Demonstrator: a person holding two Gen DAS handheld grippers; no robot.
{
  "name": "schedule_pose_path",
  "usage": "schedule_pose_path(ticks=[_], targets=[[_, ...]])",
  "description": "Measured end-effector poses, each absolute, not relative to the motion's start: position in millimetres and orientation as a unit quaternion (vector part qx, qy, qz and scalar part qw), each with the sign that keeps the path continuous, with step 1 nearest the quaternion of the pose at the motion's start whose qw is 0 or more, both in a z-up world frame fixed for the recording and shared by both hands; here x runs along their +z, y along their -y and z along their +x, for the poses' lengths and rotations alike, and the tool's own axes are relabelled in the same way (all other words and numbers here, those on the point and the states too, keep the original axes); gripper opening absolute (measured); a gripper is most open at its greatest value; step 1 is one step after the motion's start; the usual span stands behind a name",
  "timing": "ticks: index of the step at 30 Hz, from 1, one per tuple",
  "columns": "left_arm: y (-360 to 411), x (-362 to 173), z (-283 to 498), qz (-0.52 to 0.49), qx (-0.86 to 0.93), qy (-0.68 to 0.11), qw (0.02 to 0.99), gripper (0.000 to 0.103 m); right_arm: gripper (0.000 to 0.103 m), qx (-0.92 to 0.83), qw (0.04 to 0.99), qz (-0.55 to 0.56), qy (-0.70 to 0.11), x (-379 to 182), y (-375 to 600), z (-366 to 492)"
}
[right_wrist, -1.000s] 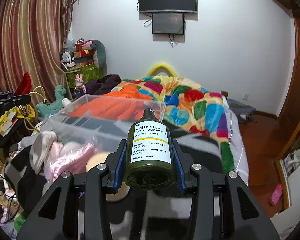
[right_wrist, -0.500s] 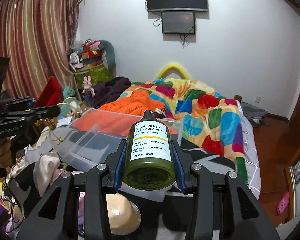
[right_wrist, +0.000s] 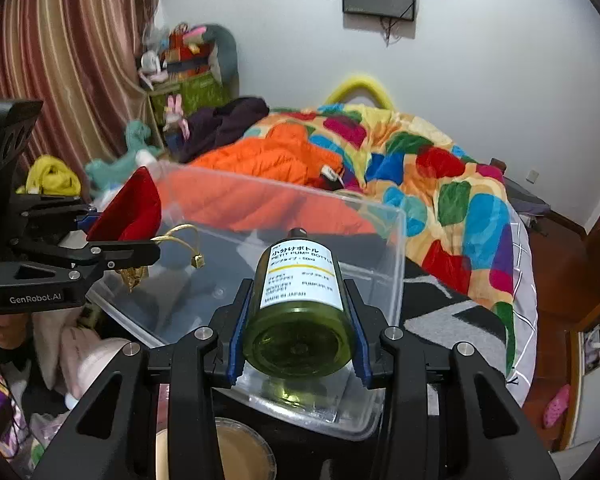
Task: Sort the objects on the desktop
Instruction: 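Carry the bottle and pouch over the clear box and release both inside, then grasp the cream candle jar with the right gripper while the left grasps the white cloth bag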
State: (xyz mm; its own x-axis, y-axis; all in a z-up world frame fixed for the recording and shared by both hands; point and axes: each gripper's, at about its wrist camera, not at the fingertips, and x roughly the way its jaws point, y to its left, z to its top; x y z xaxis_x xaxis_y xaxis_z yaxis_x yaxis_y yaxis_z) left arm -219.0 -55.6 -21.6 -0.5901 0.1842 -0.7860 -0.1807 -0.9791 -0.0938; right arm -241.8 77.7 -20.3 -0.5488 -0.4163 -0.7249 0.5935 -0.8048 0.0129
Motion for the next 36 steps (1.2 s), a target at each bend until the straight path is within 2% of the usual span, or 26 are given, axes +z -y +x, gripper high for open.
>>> schedule_pose_path(ticks=[14, 19, 22, 23, 27, 36], targets=[[47, -35, -224, -0.472, 0.874, -0.015, 0.114, 0.04, 0.038, -0.843, 0.305, 0.411, -0.163, -35, -54, -250], [46, -31, -223, -0.467, 0.877, -0.019, 0.113, 0.047, 0.038, -0.844, 0.3, 0.409, -0.176, -35, -51, -244], [44, -25, -216, -0.447, 0.888, -0.039, 0.099, 0.063, 0.044, -0.848, 0.29, 0.405, -0.183, -32, -51, -242], [44, -22, -212, -0.438, 0.893, -0.046, 0.095, 0.069, 0.048, -0.849, 0.289, 0.403, -0.182, -31, -52, -240], [42, -12, -202, -0.428, 0.897, -0.056, 0.093, 0.069, 0.059, -0.856, 0.286, 0.39, -0.183, -22, -54, -234], [38, 8, -183, -0.404, 0.908, -0.074, 0.077, 0.069, 0.065, -0.865, 0.286, 0.358, -0.204, -2, -58, -203]])
